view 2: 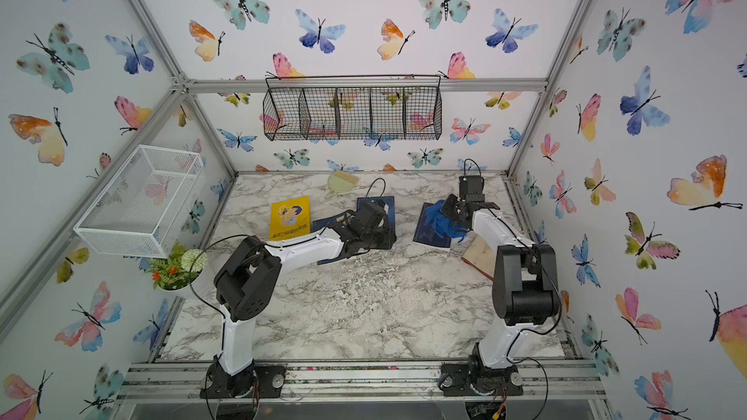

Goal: Wipe the cover of the book
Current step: Adjust the book at the center of the board.

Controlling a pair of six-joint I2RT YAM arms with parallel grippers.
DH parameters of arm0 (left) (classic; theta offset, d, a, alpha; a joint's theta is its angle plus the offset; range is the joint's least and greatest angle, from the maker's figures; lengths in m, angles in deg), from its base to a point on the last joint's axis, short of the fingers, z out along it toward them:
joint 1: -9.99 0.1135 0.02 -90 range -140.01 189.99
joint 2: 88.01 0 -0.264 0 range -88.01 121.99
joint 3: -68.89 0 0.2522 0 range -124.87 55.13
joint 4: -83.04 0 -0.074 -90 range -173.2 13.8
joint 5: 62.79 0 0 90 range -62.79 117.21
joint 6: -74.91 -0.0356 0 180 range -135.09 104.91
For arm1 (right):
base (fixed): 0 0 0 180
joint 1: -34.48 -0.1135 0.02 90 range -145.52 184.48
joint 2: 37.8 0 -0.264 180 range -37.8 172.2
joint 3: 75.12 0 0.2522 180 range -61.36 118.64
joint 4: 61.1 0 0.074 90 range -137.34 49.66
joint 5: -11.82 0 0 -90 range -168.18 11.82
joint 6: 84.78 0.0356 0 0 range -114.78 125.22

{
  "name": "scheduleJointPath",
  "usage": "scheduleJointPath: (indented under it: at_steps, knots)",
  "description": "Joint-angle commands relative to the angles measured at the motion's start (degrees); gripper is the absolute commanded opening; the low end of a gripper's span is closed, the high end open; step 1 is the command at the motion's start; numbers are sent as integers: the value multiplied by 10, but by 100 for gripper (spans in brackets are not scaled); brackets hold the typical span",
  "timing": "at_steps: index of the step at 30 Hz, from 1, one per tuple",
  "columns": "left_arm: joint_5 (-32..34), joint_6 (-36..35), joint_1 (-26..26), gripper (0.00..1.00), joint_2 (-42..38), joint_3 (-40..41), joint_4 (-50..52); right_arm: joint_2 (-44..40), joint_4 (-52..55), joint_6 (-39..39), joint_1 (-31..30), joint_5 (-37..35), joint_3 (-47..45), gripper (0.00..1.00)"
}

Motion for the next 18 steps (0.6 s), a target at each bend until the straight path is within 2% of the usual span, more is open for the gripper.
scheduleJointPath:
  at_steps: [1,6,8,11,18]
  knots:
    - [-14,-3,36,34,-26,33,-23,-4,-5,5,-30,18,4,5]
    - [-25,2,83,35,-17,60,-45,2,-14,9,-91,29,45,5]
    - [-26,2,98,41,-4,59,-47,12,-23,9,-113,33,58,5]
    - [-18,-1,111,49,36,30,-32,35,-17,8,-125,40,74,5]
    - [21,-31,109,55,121,-65,28,27,-20,-5,-125,33,52,4]
